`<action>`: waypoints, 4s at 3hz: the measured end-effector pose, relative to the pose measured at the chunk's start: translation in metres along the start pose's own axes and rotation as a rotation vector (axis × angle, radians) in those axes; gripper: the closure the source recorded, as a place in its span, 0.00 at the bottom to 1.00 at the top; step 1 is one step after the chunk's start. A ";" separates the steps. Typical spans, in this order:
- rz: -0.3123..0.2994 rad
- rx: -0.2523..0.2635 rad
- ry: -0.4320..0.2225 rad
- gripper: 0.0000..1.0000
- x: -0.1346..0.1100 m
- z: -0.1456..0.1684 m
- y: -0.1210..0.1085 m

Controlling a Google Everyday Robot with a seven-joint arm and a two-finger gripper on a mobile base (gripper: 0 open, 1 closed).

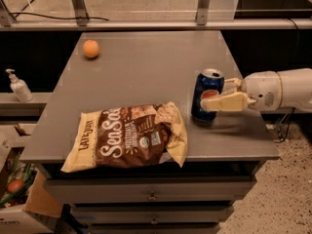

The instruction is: Move pepsi can near brown chip bag

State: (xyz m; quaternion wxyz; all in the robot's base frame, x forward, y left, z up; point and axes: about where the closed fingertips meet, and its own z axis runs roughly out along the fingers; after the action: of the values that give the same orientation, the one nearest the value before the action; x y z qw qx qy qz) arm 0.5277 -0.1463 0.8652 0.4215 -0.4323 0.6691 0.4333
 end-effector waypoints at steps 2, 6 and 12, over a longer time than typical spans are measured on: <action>-0.080 -0.100 -0.039 1.00 0.009 0.009 0.026; -0.266 -0.179 0.076 0.39 0.018 0.025 0.051; -0.381 0.036 0.129 0.00 -0.028 -0.054 -0.008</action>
Offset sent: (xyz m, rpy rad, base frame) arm -0.0408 0.0169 -0.0051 0.0778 -0.1243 0.1619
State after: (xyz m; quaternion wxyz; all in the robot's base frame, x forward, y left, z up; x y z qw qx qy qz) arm 0.5327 -0.1929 0.9042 0.4599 -0.5703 0.6083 0.3053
